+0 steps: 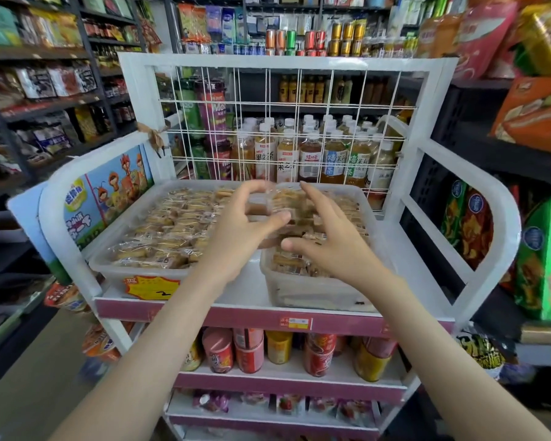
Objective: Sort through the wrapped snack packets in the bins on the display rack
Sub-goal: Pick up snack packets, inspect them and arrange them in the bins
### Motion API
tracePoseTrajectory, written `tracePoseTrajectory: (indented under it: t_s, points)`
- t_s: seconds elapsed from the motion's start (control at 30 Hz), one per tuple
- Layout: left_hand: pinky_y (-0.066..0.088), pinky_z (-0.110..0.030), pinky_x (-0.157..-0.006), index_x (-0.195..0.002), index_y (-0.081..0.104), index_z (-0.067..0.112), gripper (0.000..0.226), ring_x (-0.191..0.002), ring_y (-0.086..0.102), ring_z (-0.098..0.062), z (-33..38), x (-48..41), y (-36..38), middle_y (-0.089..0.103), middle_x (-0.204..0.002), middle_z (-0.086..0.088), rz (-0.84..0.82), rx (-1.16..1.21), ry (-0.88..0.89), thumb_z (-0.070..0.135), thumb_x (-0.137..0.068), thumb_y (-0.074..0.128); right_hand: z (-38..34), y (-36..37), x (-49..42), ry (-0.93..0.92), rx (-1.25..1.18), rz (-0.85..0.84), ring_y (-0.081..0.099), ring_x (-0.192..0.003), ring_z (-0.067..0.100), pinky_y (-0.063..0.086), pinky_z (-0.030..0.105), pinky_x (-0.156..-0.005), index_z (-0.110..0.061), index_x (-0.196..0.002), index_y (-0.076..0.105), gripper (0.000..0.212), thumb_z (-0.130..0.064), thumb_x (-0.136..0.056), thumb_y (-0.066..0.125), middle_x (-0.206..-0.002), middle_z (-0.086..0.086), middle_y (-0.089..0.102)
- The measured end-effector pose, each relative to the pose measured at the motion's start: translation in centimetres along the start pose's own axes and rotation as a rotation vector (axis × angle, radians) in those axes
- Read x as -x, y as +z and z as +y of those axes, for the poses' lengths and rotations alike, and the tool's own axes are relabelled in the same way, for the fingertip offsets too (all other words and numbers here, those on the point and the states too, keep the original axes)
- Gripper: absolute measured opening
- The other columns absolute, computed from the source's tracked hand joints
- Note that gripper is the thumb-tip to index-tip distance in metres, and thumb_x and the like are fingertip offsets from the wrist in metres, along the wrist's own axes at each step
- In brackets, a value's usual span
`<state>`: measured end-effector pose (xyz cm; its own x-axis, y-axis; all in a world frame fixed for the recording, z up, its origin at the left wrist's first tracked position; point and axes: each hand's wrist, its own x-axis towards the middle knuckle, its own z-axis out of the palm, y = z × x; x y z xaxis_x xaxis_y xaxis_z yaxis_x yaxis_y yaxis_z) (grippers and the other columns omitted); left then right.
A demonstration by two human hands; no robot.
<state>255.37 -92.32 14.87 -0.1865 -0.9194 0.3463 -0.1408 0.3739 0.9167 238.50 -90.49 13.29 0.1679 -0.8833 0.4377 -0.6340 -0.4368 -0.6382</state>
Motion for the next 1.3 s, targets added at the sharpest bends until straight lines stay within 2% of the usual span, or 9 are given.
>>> tracePoseTrajectory:
  t_s: [0.13, 0.23, 0.37, 0.53, 0.63, 0.73, 0.9, 1.0, 1.3]
  points:
    - [0.055, -0.033, -0.090, -0.123, 0.053, 0.042, 0.029, -0.108, 0.063, -0.015, 0.9, -0.5, 0.6, 0.063, -0.113, 0.001, -0.185, -0.048, 0.001, 0.041, -0.094, 0.051, -0.4, -0.1, -0.8, 0.088, -0.222, -0.035, 0.063, -0.096, 0.003, 0.053, 0.023, -0.086, -0.031, -0.140, 0.036, 0.057, -0.029, -0.090, 0.064, -0.112, -0.016, 0.061]
    - [0.054, -0.037, -0.094, -0.125, 0.052, 0.038, 0.040, -0.107, 0.064, -0.012, 0.1, -0.9, -0.5, 0.061, -0.124, -0.003, -0.265, -0.071, -0.028, 0.051, -0.089, 0.043, 0.9, -0.1, -1.7, 0.151, -0.310, -0.021, 0.061, -0.106, 0.010, 0.052, 0.041, -0.094, -0.028, -0.133, 0.047, 0.042, -0.023, -0.094, 0.059, -0.115, -0.008, 0.062]
    - [0.043, -0.032, -0.105, -0.135, 0.048, 0.024, 0.043, -0.115, 0.053, -0.004, -1.4, -2.1, -1.9, 0.057, -0.129, 0.008, -0.213, -0.448, 0.014, 0.037, -0.095, 0.054, 2.7, 0.0, -3.3, 0.208, -0.092, -0.167, 0.043, -0.120, 0.020, 0.038, 0.042, -0.108, -0.034, -0.133, 0.045, 0.046, -0.024, -0.091, 0.063, -0.127, -0.003, 0.037]
    - [0.022, -0.037, -0.115, -0.151, 0.022, 0.020, 0.076, -0.142, 0.028, -0.018, -3.1, -3.5, -2.2, 0.021, -0.159, -0.002, -0.427, -0.885, 0.044, 0.053, -0.091, 0.053, 3.5, 0.4, -4.0, 0.178, 0.258, -0.322, 0.053, -0.104, 0.009, 0.039, 0.020, -0.083, -0.027, -0.139, 0.047, 0.047, -0.028, -0.093, 0.059, -0.131, -0.003, 0.056]
    - [0.007, -0.050, -0.120, -0.154, 0.012, 0.026, 0.082, -0.148, 0.010, -0.020, -3.8, -4.1, -2.1, 0.009, -0.162, 0.001, -0.551, -1.045, 0.107, 0.067, -0.087, 0.036, 3.7, 1.0, -4.2, 0.223, 0.455, -0.566, 0.043, -0.124, 0.019, 0.036, 0.035, -0.101, -0.024, -0.146, 0.037, 0.052, -0.047, -0.099, 0.038, -0.140, 0.001, 0.050]
    - [-0.006, -0.060, -0.117, -0.154, 0.006, 0.032, 0.087, -0.149, -0.007, -0.021, -4.4, -4.1, -1.4, -0.004, -0.163, 0.006, -0.693, -1.117, 0.103, 0.075, -0.080, 0.021, 3.7, 1.6, -3.8, 0.239, 0.593, -0.690, 0.014, -0.142, 0.021, 0.013, 0.044, -0.115, -0.026, -0.152, 0.019, 0.056, -0.049, -0.101, 0.024, -0.153, -0.007, 0.032]
    - [0.004, -0.049, -0.120, -0.154, 0.016, 0.029, 0.072, -0.148, 0.007, -0.022, -5.4, -4.7, -0.9, 0.001, -0.163, 0.003, -0.748, -1.124, 0.086, 0.065, -0.094, 0.031, 4.0, 1.4, -4.2, 0.187, 0.532, -0.402, 0.025, -0.130, 0.019, 0.020, 0.044, -0.112, -0.027, -0.137, 0.050, 0.039, -0.037, -0.101, 0.039, -0.141, -0.004, 0.041]
    - [0.012, -0.043, -0.118, -0.153, 0.014, 0.033, 0.068, -0.148, 0.010, -0.026, -5.5, -4.6, -0.9, -0.002, -0.163, 0.005, -0.771, -1.143, 0.077, 0.065, -0.095, 0.026, 4.9, 1.0, -6.0, 0.147, 0.479, -0.231, 0.032, -0.131, 0.020, 0.025, 0.041, -0.112, -0.020, -0.137, 0.049, 0.039, -0.026, -0.098, 0.048, -0.139, 0.002, 0.046]
    - [0.000, -0.041, -0.120, -0.153, 0.016, 0.029, 0.065, -0.148, 0.005, -0.020, -6.5, -3.9, -0.9, 0.002, -0.163, 0.000, -0.702, -1.149, 0.171, 0.061, -0.097, 0.022, 6.6, 2.7, -9.2, 0.168, 0.738, -0.388, 0.036, -0.124, 0.024, 0.021, 0.044, -0.107, -0.016, -0.125, 0.052, 0.035, -0.030, -0.093, 0.055, -0.127, 0.005, 0.045]
